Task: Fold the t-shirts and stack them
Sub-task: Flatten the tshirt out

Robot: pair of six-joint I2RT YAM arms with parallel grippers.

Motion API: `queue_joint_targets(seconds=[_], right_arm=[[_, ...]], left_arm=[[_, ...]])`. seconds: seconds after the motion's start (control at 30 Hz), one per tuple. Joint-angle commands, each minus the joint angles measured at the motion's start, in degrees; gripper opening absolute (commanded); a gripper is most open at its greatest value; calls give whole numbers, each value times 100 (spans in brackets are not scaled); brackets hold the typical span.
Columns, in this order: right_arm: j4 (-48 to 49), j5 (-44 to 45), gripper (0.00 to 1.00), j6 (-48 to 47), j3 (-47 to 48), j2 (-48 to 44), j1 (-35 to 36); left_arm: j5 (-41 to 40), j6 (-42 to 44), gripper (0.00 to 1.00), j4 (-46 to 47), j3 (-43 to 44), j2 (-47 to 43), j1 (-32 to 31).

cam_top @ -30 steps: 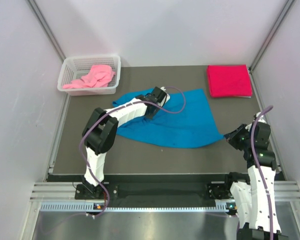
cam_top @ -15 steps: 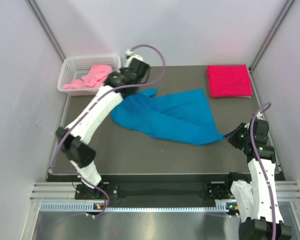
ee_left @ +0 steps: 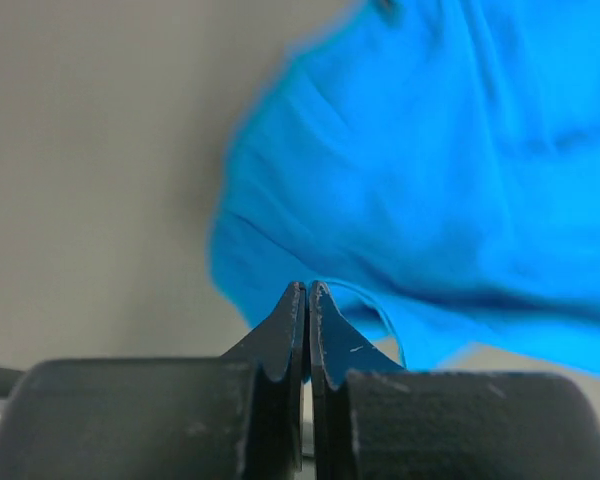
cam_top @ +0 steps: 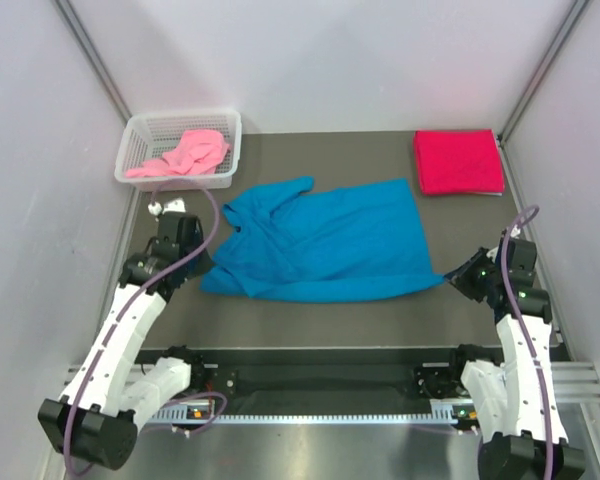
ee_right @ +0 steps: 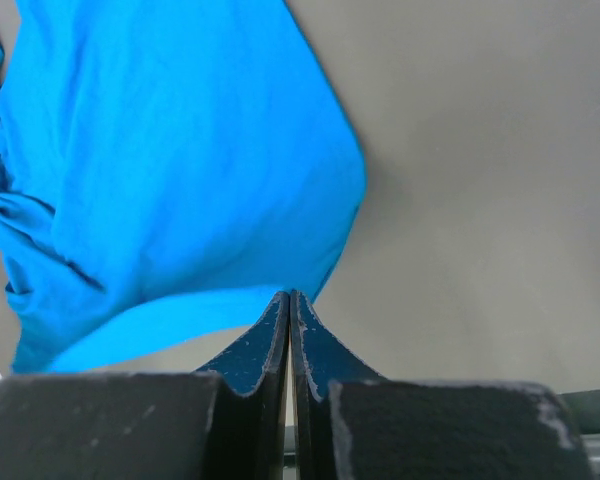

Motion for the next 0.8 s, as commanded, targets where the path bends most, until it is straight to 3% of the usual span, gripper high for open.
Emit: queue_joint_targets(seconds=[0.0, 0.13, 0.37, 0.5, 0.63, 0.73, 0.77], right_arm=[[-84, -48, 0, 61, 115, -178, -75], [-303, 215, 0, -53, 168, -485, -75], [-392, 312, 0, -45, 150, -503, -67], [-348, 233, 0, 34, 63, -626, -67], [-252, 67, 0, 87, -34, -802, -75], [-111, -30, 0, 122, -148, -889, -67], [-93, -100, 0, 114, -201, -899, -75]], left_arm=[[1849, -853, 0, 1026, -896, -398, 12], [1924, -1093, 0, 869, -1530, -425, 11], [2056, -1865, 0, 798, -1733, -495, 11], [1417, -2393, 15, 220, -1628, -653, 3], [256, -3297, 25, -1184, -848, -478, 11], [-308, -3861, 29, -1426, -477, -258, 11], [-482, -3792, 37, -1243, -441, -188, 11]])
